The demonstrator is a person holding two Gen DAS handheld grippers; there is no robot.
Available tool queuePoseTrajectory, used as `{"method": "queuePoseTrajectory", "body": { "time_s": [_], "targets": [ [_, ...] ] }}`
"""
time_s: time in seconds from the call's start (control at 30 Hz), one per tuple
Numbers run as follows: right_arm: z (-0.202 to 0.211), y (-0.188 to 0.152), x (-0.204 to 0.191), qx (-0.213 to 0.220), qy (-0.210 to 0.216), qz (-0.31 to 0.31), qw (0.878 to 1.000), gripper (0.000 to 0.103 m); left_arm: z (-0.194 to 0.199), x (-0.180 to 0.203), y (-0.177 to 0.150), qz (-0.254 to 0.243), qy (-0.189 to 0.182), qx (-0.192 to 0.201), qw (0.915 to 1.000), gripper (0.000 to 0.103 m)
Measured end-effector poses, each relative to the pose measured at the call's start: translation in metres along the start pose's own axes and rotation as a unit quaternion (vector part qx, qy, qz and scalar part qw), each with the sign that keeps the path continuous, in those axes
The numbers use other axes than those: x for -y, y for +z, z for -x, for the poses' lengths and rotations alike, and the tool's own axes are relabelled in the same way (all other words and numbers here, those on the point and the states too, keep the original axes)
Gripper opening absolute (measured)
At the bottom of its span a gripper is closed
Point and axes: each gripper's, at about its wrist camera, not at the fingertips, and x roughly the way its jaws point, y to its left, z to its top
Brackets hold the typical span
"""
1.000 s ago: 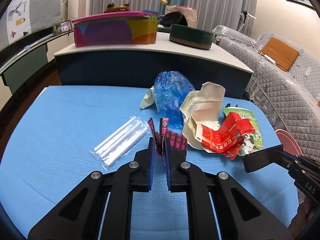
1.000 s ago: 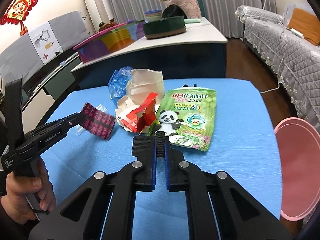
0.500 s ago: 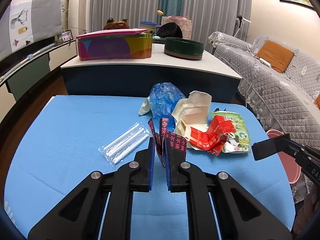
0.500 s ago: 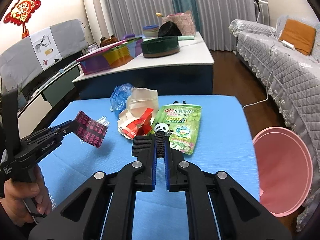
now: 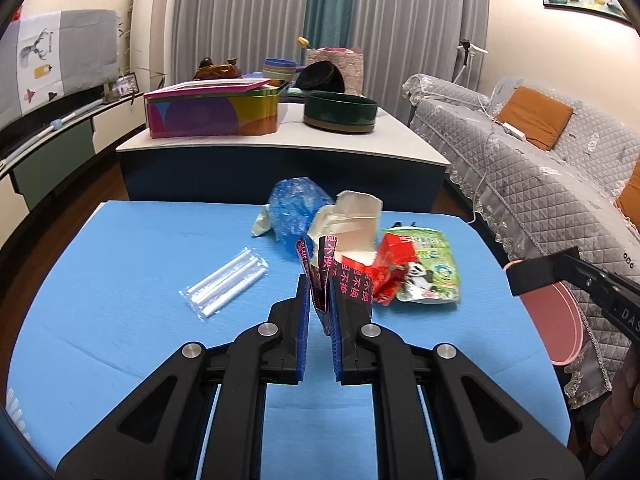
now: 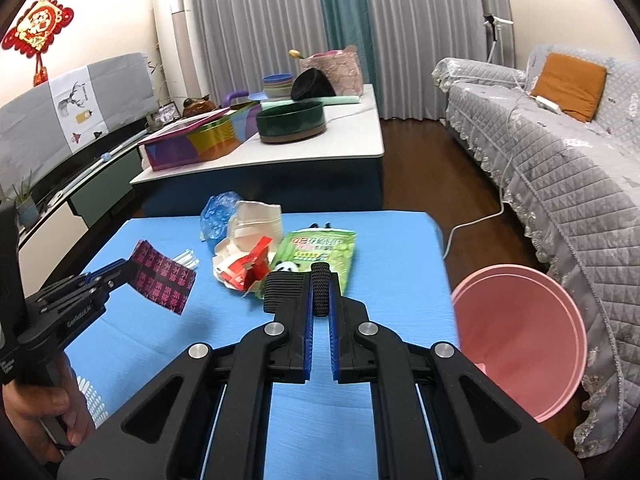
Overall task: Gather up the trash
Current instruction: 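Carry both items over the pink bin and open both tools to drop them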
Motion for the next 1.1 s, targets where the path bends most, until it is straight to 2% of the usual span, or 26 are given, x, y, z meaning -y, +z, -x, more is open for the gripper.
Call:
{"method": "queuePoseTrajectory", "body": {
  "time_s": [0.3,1.1],
  "targets": [
    [0.016,0.001,0.031,0.006,-0.031,-0.023,0.999,0.007,0.011,0.033,-0.002,-0.012,-0.018,0.0,0.9998,0.009],
    [0.049,0.011,0.113,0.03,-0.097,-0.076,0.992,0.007,0.014,0.152,0.031,-0.066,-0.1,0.009,0.9927,0.009]
  ]
}}
